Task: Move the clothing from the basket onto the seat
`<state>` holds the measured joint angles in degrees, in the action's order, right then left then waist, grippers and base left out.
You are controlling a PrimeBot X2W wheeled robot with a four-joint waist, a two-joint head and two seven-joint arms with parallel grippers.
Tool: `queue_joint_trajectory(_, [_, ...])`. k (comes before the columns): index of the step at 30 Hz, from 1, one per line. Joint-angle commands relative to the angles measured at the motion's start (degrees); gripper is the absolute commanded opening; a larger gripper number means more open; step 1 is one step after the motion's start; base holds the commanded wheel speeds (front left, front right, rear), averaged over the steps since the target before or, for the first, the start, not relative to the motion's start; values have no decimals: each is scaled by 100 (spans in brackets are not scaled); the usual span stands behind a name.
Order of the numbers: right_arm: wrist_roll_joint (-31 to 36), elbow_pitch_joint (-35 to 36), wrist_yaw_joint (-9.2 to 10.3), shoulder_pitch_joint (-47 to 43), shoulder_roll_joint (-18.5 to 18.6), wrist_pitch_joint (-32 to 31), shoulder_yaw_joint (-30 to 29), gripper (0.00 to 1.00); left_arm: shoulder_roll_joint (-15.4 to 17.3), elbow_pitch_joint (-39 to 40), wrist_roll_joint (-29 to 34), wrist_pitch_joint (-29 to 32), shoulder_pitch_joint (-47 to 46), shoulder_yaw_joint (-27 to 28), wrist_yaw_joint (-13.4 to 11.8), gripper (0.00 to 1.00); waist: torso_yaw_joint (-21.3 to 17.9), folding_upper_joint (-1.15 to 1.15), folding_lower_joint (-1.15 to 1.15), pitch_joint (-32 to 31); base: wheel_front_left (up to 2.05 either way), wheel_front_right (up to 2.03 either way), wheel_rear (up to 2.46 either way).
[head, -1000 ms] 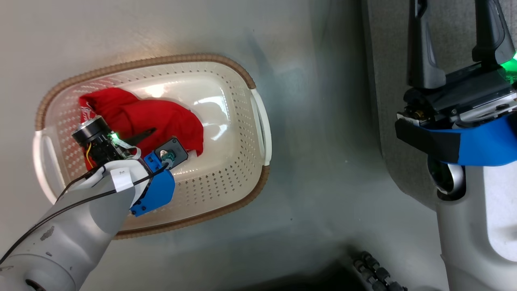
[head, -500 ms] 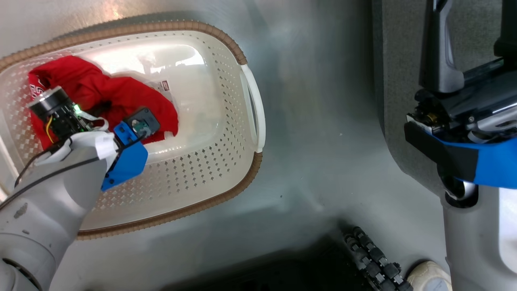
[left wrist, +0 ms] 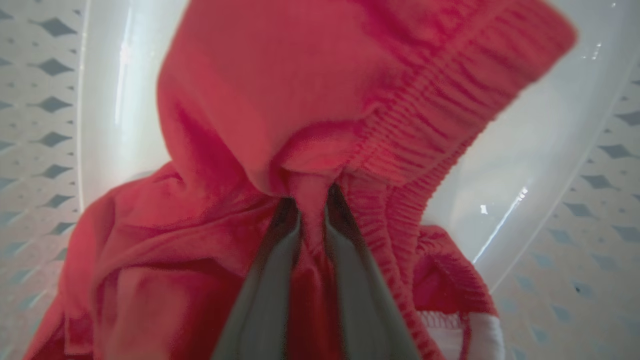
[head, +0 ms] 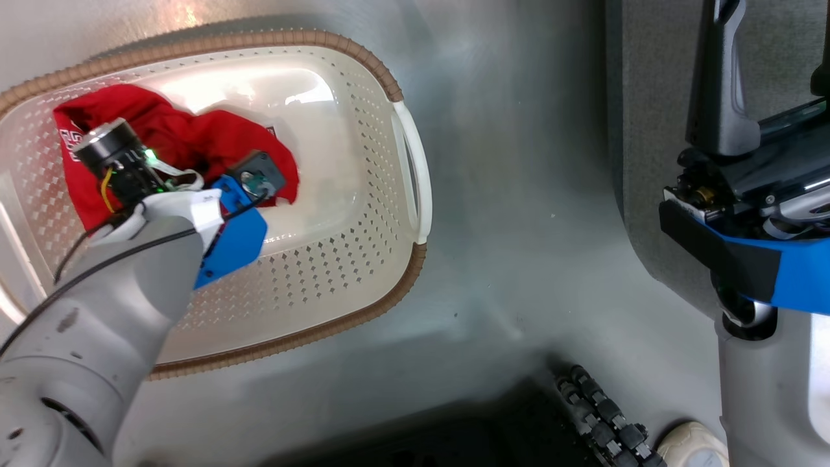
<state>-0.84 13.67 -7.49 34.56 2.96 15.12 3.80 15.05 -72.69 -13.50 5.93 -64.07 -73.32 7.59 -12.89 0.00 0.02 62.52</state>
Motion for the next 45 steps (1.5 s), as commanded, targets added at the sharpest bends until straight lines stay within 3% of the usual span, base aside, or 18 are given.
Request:
queue_joint_trajectory(1, [35, -28, -1, -6, -11, 5, -32, 100, -132, -2, -17, -54, 60, -18, -21, 0, 59, 0, -2, -121, 0, 0, 0])
queue_joint_trajectory(10, [-37, -206, -1, -99, -11, 5, -116, 100, -203, 95, -224, -657, 365, -16, -21, 0, 223, 0, -2, -723, 0, 0, 0])
queue_joint_trajectory(27, [-30, -851, -1, -700, 50, 5, -378, 100, -701, 251, -1419, -2017, 1020, 374, -21, 0, 822, 0, -2, -2690, 0, 0, 0])
queue_joint_trajectory(33, [-65, -1078, -1, -1052, 92, 5, -475, 100, -655, 530, -1787, -2119, 1196, 708, -21, 0, 1021, 0, -2, -3353, 0, 0, 0])
queue_joint_trajectory(45, [-180, -1439, -2, -1683, 100, 5, -580, 100, -267, 1885, -1856, -2119, 1727, 1911, -167, 0, 1259, 0, -2, -4503, 0, 0, 0])
